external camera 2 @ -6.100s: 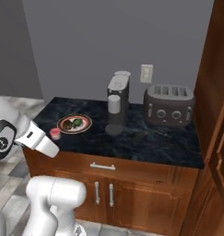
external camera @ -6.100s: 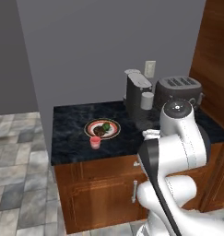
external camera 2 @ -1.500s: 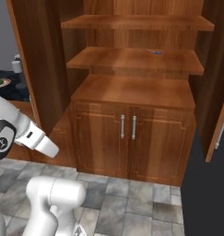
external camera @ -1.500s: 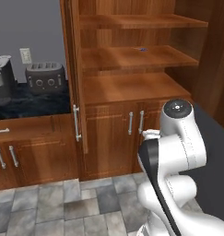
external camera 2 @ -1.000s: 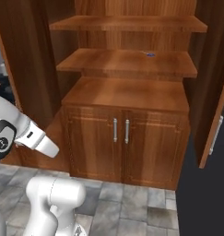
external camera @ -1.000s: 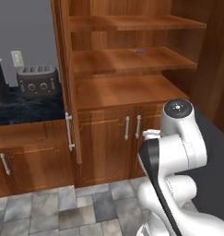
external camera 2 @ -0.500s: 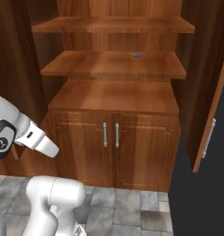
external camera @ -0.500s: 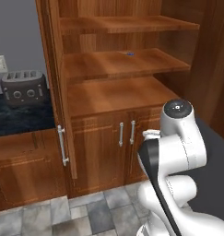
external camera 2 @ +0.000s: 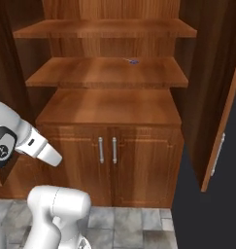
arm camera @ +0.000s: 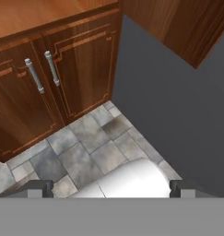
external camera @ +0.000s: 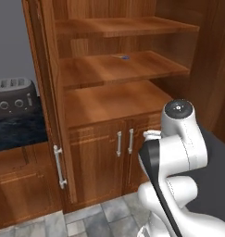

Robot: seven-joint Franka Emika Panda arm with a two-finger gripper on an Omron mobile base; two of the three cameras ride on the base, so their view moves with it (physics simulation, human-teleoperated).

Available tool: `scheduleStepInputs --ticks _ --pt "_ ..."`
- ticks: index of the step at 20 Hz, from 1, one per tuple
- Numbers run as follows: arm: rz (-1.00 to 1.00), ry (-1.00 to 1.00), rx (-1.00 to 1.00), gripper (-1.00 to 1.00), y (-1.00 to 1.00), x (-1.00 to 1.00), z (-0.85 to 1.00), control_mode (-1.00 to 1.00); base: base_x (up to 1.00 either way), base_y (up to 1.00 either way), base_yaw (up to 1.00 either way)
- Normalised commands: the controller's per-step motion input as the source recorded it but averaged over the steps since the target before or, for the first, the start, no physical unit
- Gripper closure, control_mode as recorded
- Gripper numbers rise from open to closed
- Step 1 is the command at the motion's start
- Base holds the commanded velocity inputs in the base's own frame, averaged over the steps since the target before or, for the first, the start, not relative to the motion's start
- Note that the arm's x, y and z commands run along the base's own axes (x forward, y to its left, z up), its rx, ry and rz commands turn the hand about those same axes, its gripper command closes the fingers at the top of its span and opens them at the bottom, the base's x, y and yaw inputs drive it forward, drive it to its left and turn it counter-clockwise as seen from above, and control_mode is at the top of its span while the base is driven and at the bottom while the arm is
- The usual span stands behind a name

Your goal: Pick the avocado and bread from the counter and place them on the plate. Then pick the jam from the cabinet and place it next to the plate. Lastly close the cabinet door.

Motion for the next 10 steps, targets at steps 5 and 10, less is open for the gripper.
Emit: scheduleStepInputs --ticks 5,10 --pt "0.0 0.0 0.0 -1.0 0.0 0.0 0.0 1.0 0.55 -0.04 -0.04" --pt "0.0 0.0 0.0 -1.0 0.0 0.0 0.0 1.0 0.35 -0.28 0.02"
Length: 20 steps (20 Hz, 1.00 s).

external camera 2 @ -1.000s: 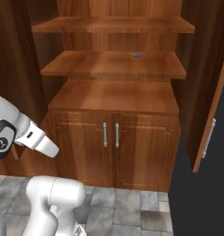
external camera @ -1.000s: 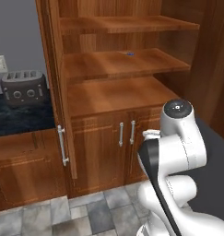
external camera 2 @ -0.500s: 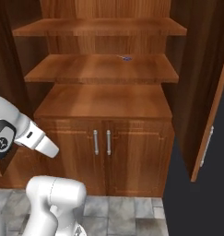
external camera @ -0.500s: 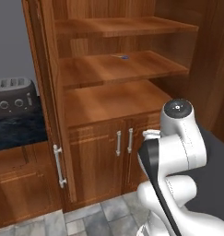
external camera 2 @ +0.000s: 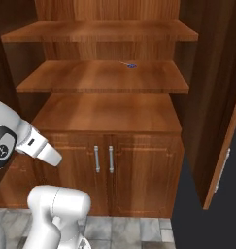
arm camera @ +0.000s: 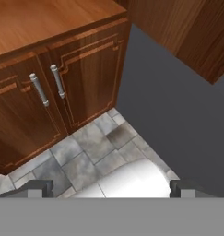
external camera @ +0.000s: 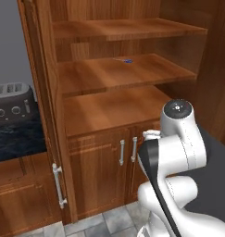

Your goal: Pick the avocado and bread from the counter and place them on the plate. Then pick the jam from the cabinet and place it next to the plate. Lastly close the cabinet door.

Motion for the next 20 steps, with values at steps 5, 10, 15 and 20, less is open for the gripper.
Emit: scheduleStepInputs --ticks 5,10,15,20 --pt "0.0 0.0 0.0 -1.0 0.0 0.0 0.0 1.0 0.37 -0.34 0.08" --pt "0.0 0.0 0.0 -1.0 0.0 0.0 0.0 1.0 0.38 -0.33 0.08" --pt "0.0 0.0 0.0 -1.0 0.0 0.0 0.0 1.0 0.42 -0.23 0.04" --pt "0.0 0.0 0.0 -1.0 0.0 0.0 0.0 1.0 0.45 -0.14 0.0"
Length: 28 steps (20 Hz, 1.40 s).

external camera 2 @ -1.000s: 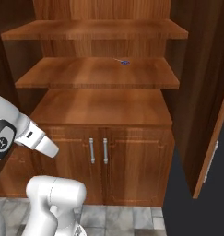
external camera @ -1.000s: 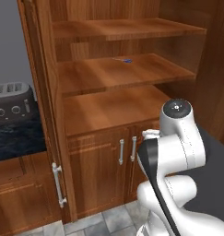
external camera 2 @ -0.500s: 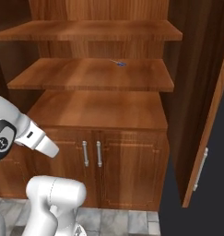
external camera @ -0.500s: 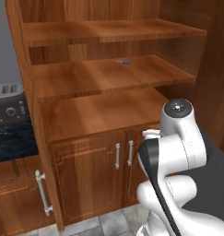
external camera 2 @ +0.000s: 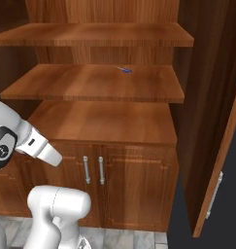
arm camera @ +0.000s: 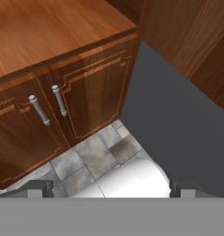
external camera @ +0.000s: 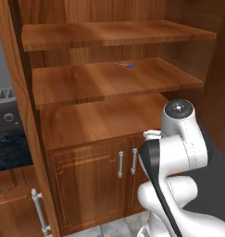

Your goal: Pick the avocado and bread from the counter and place them on the plate. Then pick the jam from the cabinet and place it next to the plate. Lastly close the cabinet door.

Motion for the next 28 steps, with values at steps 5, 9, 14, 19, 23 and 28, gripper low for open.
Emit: scheduleStepInputs --ticks 5,9,14,19,23,28 --pt "0.0 0.0 0.0 -1.0 0.0 0.0 0.0 1.0 0.24 -0.15 0.0" --pt "0.0 0.0 0.0 -1.0 0.0 0.0 0.0 1.0 -0.14 -0.19 0.0" --pt "0.0 -0.24 0.0 -1.0 -0.19 -0.43 0.0 -1.0 -0.06 -0.04 0.0" --pt "0.0 -0.47 0.05 -1.0 -0.32 -0.93 0.0 -1.0 0.0 0.0 0.0" --pt "0.0 -0.52 0.13 -1.0 -0.42 -1.0 0.0 -1.0 0.0 0.0 0.0" --pt "0.0 -0.5 0.13 -1.0 -0.48 -1.0 -0.17 -1.0 0.0 0.0 0.0"
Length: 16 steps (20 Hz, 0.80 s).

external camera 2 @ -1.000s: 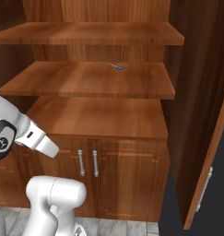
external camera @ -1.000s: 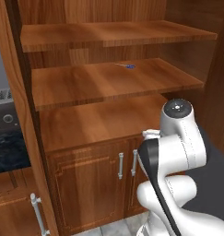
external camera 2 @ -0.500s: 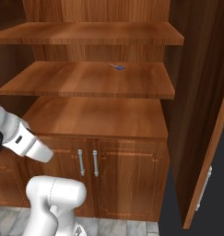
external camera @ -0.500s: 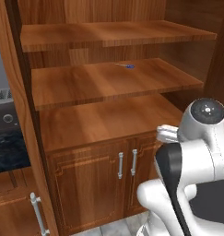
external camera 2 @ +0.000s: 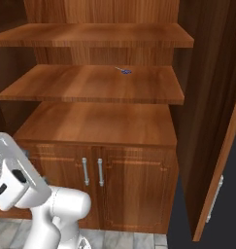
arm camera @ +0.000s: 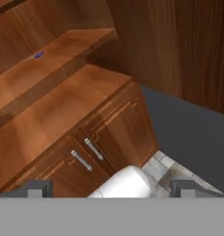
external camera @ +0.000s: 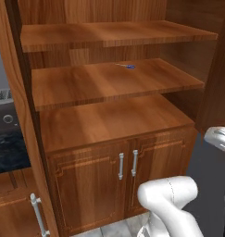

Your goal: Pick the avocado and bread from the counter and place them on the plate. Then pick the jam from the cabinet and place it next to the plate. Lastly close the cabinet door.

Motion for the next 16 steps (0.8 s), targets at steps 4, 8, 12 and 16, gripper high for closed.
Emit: scheduleStepInputs --ticks 4,8,12,16 --pt "0.0 -0.44 0.12 -1.0 -0.41 -0.93 -0.34 -1.0 0.0 0.0 0.0" --pt "0.0 -0.35 0.17 -1.0 -0.34 -0.72 -0.42 -1.0 0.0 0.0 0.0" --pt "-0.07 -0.31 0.26 -1.0 -0.33 -0.62 -0.39 -1.0 0.0 0.0 0.0" --pt "-0.12 -0.26 0.32 -1.0 -0.37 -0.41 -0.29 -1.0 0.0 0.0 0.0"
